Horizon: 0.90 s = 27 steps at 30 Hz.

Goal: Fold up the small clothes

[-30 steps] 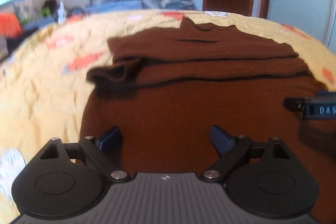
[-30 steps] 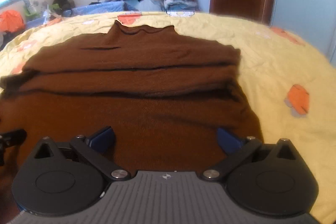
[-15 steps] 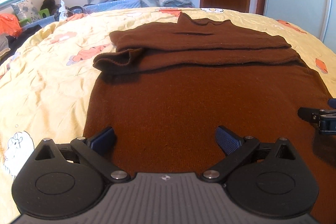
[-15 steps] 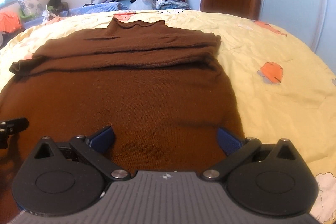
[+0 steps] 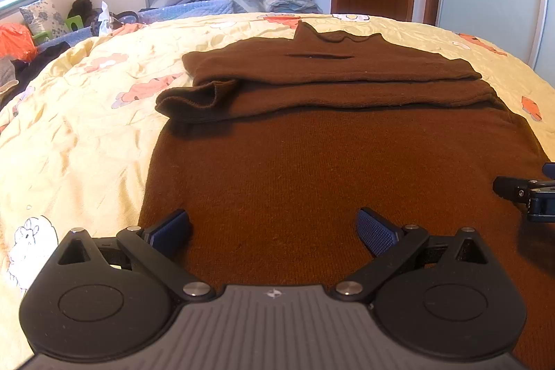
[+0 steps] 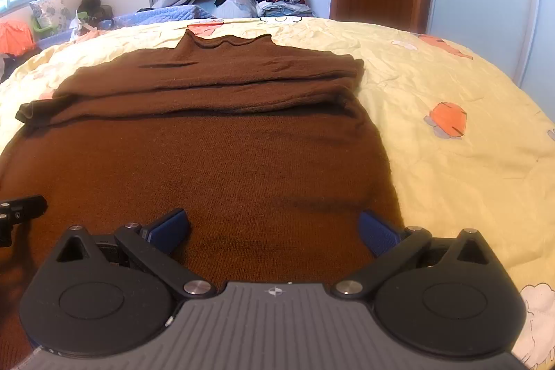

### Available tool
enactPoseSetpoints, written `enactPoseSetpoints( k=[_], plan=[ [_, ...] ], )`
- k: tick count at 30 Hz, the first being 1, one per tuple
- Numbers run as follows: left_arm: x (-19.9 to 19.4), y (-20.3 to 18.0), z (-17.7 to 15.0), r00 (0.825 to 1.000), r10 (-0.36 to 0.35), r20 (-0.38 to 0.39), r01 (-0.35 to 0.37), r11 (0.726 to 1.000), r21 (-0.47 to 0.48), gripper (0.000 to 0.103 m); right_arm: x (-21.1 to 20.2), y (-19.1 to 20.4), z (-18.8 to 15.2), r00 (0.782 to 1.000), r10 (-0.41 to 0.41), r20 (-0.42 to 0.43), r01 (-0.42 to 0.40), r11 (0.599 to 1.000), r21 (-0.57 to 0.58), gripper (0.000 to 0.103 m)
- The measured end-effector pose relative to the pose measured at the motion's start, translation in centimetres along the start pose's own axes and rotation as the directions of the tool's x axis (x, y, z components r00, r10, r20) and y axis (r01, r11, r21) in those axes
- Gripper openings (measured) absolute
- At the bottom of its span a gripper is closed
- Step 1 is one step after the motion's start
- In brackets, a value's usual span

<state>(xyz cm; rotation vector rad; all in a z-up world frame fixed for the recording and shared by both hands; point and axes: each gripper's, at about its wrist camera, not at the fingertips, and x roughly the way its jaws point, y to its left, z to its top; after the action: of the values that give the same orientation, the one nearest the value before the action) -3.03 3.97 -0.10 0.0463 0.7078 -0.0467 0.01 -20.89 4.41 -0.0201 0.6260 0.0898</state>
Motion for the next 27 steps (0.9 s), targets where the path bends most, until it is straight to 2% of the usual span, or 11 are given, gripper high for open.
enactPoseSetpoints(
  k=[27],
  plan=[
    [0.12, 0.03, 0.00, 1.000, -0.008, -0.003, 0.008, 1.000, -0.002, 0.103, 0.02, 0.03, 0.01, 1.000, 0.003, 0.003, -0.003, 1.000, -0.003, 0.103]
  ],
)
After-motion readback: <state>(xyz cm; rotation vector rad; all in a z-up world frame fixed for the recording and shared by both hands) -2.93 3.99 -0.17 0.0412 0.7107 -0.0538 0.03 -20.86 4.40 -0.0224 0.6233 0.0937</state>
